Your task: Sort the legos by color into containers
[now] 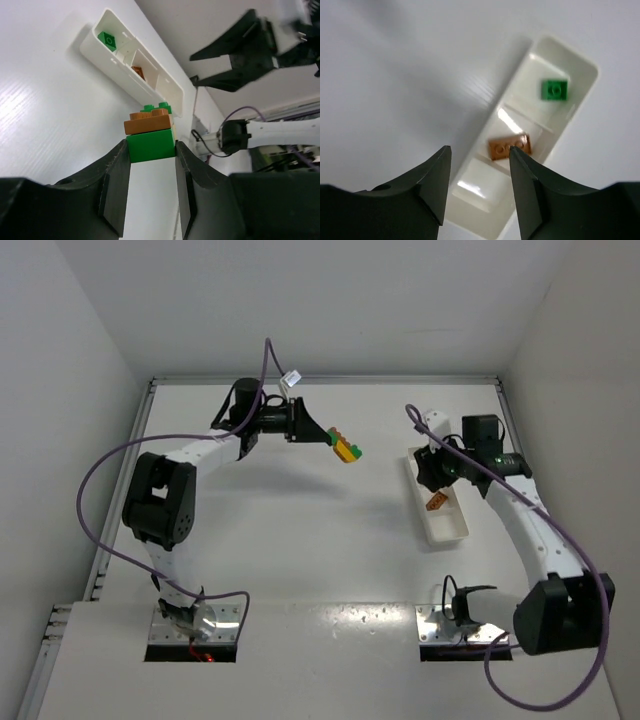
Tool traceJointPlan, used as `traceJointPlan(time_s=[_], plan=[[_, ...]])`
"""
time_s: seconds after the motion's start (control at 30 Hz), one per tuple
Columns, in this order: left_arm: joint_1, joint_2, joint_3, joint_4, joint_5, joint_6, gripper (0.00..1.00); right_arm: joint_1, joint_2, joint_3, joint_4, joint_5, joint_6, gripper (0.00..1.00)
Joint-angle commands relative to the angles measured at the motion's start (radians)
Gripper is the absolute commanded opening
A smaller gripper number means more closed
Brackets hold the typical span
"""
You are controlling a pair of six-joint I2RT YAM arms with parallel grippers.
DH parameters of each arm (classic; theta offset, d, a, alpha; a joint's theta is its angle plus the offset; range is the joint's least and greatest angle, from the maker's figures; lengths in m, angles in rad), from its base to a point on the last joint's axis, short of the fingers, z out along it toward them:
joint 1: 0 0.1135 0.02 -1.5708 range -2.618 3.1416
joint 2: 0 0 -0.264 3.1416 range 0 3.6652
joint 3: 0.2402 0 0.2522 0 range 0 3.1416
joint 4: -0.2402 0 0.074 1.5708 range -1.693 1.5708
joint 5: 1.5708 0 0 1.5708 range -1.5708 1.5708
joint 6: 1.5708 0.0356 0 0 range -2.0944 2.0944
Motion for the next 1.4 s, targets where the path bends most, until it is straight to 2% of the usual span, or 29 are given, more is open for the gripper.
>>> traceJointPlan(time_s=[0.0, 0.13, 0.27, 0.43, 0.47, 0.57, 0.67, 0.87, 1.0, 1.17, 1.37], plan=[[0.032, -0.023, -0.027, 0.214, 0.087, -0.165, 0.05, 0.048, -0.009, 0.083, 0.012, -0.248, -0.064, 0.50], [0.032, -0.023, -0.037, 0.302, 0.109, -0.242, 0.03, 0.096, 0.104, 0.163, 0.024, -0.293, 0.030, 0.54], [0.032, -0.023, -0.071, 0.559, 0.144, -0.400, 0.03, 0.123, 0.187, 0.221, 0.058, -0.376, 0.113, 0.57], [0.023, -0.033, -0.102, 0.771, 0.244, -0.544, 0.06, 0.132, 0.289, 0.339, 0.058, -0.628, 0.243, 0.56], [0.023, -0.022, -0.122, 0.897, 0.256, -0.623, 0.06, 0.119, 0.301, 0.352, 0.058, -0.666, 0.269, 0.54], [0.023, 0.009, -0.137, 1.123, 0.310, -0.758, 0.07, 0.096, 0.335, 0.389, 0.046, -0.814, 0.300, 0.54], [0.032, 0.018, -0.157, 1.133, 0.319, -0.738, 0.07, 0.086, 0.348, 0.409, 0.018, -0.936, 0.300, 0.54], [0.042, 0.052, -0.146, 1.123, 0.319, -0.722, 0.07, 0.086, 0.348, 0.387, 0.038, -1.003, 0.318, 0.54], [0.042, 0.063, -0.125, 1.152, 0.308, -0.722, 0.07, 0.086, 0.348, 0.358, 0.084, -1.013, 0.367, 0.55], [0.042, 0.081, -0.107, 1.224, 0.308, -0.793, 0.07, 0.096, 0.358, 0.314, 0.161, -1.013, 0.456, 0.58], [0.032, 0.061, -0.106, 1.276, 0.308, -0.830, 0.07, 0.087, 0.407, 0.314, 0.193, -0.956, 0.508, 0.64]])
